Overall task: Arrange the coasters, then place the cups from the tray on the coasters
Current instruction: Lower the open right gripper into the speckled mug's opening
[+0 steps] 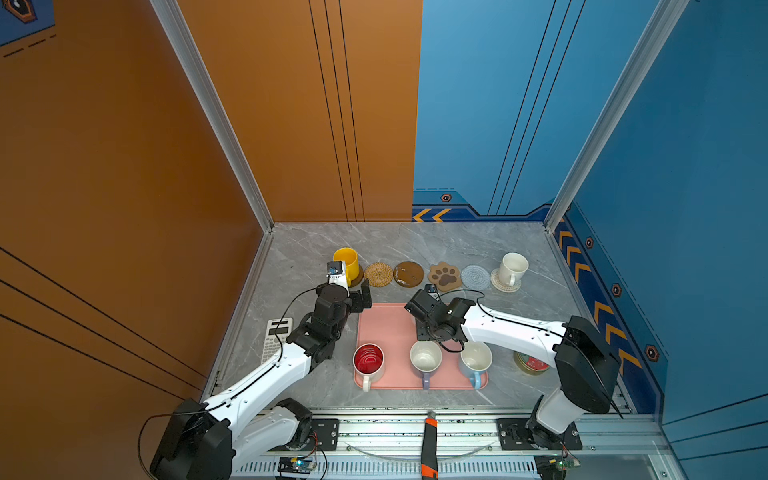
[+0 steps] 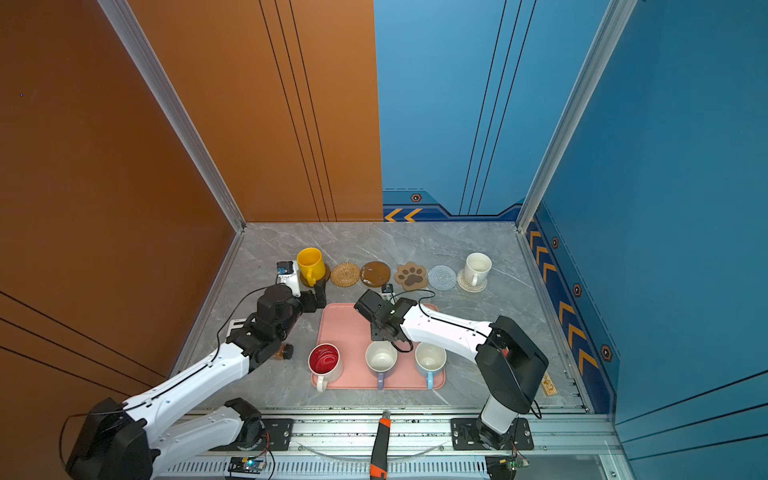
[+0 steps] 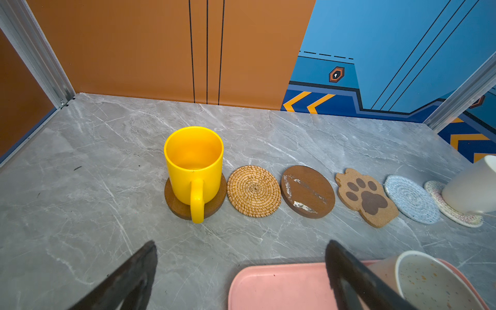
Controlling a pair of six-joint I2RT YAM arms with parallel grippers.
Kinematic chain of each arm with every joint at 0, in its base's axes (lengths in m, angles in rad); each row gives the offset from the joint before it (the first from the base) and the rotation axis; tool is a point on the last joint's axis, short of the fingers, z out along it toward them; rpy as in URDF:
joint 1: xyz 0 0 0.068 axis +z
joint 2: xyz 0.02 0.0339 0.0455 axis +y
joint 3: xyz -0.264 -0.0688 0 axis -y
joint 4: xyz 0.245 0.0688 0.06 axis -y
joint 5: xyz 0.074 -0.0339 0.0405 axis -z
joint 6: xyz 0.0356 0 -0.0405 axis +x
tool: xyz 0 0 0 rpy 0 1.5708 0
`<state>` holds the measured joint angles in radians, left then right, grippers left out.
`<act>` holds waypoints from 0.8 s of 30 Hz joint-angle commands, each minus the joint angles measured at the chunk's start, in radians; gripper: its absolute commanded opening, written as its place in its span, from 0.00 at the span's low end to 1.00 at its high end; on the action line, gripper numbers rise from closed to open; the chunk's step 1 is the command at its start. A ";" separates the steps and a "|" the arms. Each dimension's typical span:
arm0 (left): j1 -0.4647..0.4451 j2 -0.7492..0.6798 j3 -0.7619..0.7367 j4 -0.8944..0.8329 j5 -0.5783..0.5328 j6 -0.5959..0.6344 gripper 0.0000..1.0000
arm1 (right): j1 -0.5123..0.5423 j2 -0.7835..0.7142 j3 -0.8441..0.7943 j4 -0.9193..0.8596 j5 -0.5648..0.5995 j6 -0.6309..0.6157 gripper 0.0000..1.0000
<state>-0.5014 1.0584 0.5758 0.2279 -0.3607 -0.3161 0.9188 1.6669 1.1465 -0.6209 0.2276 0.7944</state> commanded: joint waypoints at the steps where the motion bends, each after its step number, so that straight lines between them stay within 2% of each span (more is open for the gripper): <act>1: 0.013 0.006 -0.017 0.028 0.019 -0.015 0.98 | -0.013 0.020 0.029 -0.028 -0.005 0.014 0.46; 24: 0.028 0.025 -0.016 0.032 0.026 -0.026 0.98 | -0.056 0.074 0.050 -0.017 0.003 -0.002 0.39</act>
<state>-0.4877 1.0775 0.5758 0.2409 -0.3492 -0.3317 0.8810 1.7302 1.1751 -0.6205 0.2092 0.7898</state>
